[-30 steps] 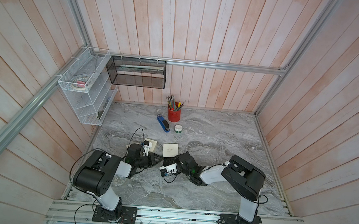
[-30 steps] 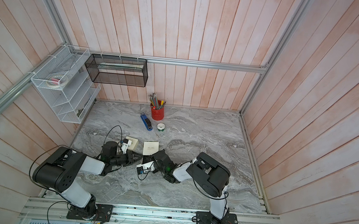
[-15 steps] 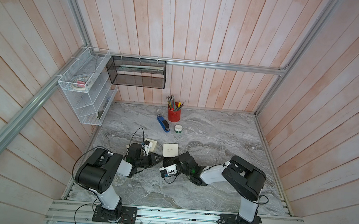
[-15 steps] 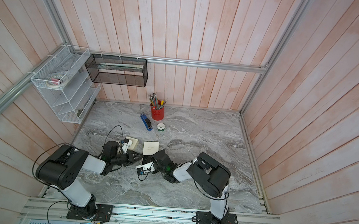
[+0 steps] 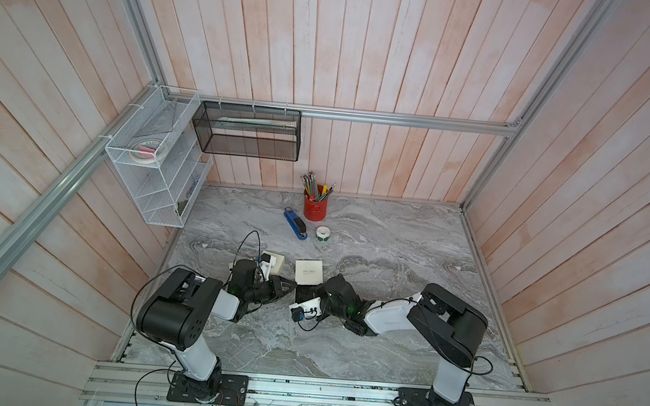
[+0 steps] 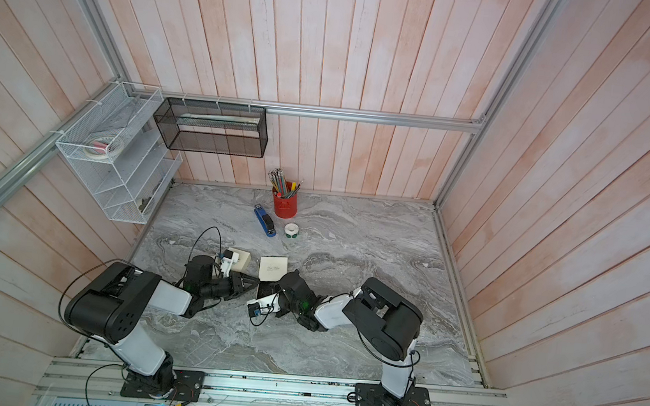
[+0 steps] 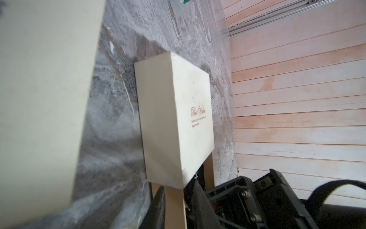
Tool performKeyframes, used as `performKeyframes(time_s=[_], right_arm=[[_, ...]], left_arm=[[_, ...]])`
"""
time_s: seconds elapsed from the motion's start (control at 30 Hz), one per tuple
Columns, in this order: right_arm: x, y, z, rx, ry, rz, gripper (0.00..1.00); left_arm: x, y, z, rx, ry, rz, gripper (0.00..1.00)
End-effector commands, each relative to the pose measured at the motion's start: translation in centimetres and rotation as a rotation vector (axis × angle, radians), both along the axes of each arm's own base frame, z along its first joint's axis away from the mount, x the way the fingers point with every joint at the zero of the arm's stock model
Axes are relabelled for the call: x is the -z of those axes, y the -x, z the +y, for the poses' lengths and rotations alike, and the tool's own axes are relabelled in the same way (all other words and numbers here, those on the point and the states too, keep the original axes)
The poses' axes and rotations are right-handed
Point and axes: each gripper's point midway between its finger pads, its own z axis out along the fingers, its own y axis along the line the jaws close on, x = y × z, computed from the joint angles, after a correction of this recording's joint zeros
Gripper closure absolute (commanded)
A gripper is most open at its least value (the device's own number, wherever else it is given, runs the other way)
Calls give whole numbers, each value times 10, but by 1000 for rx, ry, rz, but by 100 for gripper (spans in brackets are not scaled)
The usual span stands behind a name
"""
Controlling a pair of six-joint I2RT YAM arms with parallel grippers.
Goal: Place the earrings into the drawer-style jewelry box
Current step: Adjust the earring in the inner lining.
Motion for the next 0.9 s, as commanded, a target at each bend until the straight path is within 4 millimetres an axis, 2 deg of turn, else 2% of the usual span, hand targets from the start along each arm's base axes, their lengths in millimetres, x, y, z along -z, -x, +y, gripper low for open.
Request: performKeyframes(time_s=[0.0,0.37,0.63,0.87], right_arm=[[-7,1,-2,4,-14,33,100],[6,-7,-6,20,69,-13,100],[17,-1,-8,-6,119,-8,100],[18,3,-6,-32,132,6,100]], left_arm=[[-3,0,2,-12,7,-19,73],[0,2,3,-8,9,-16,73],[-1,3,-4,44,39,-17,73],[8,1,-7,72,14,8,73]])
